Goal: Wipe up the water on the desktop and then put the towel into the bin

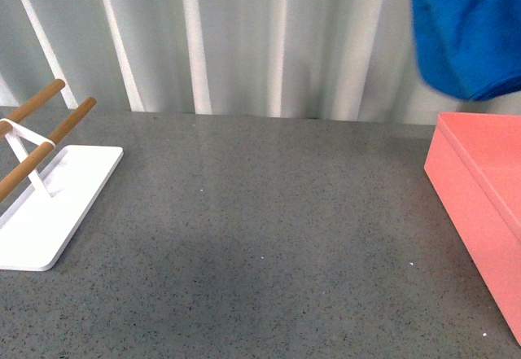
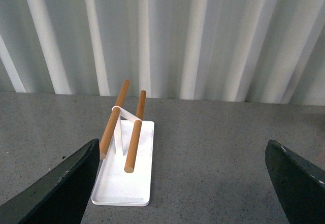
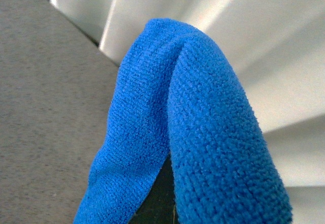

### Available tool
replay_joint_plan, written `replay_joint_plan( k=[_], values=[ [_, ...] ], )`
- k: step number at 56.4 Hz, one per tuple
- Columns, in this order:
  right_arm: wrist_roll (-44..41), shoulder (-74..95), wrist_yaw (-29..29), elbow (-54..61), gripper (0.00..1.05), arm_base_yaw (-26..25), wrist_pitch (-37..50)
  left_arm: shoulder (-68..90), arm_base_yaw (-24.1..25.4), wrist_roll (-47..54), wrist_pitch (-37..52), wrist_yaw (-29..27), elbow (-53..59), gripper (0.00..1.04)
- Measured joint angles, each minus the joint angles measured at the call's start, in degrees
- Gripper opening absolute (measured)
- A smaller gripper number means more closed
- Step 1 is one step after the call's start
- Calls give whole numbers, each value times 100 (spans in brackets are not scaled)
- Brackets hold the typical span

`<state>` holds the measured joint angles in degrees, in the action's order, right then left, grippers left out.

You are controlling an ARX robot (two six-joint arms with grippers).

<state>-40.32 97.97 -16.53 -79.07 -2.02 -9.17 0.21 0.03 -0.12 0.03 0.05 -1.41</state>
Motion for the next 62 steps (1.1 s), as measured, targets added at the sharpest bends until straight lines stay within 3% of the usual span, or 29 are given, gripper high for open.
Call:
replay_joint_plan(
  k=[14,31,42,55,62],
  values=[
    [-461,-155,-361,415,3,-1095,-595,0,0,0,0,2,0,98],
    [-487,431,-402,870,3,-1676,-605,0,0,0,0,2,0,98],
    [-2,1019,-258,708,3,-1779,-713,0,0,0,0,2,0,98],
    [1615,2033,177,-20,3,-2013,-1440,0,0,0,0,2,0,98],
    [1722,2159,382,-70,3,-2109,-1762,0,0,0,0,2,0,98]
  ],
)
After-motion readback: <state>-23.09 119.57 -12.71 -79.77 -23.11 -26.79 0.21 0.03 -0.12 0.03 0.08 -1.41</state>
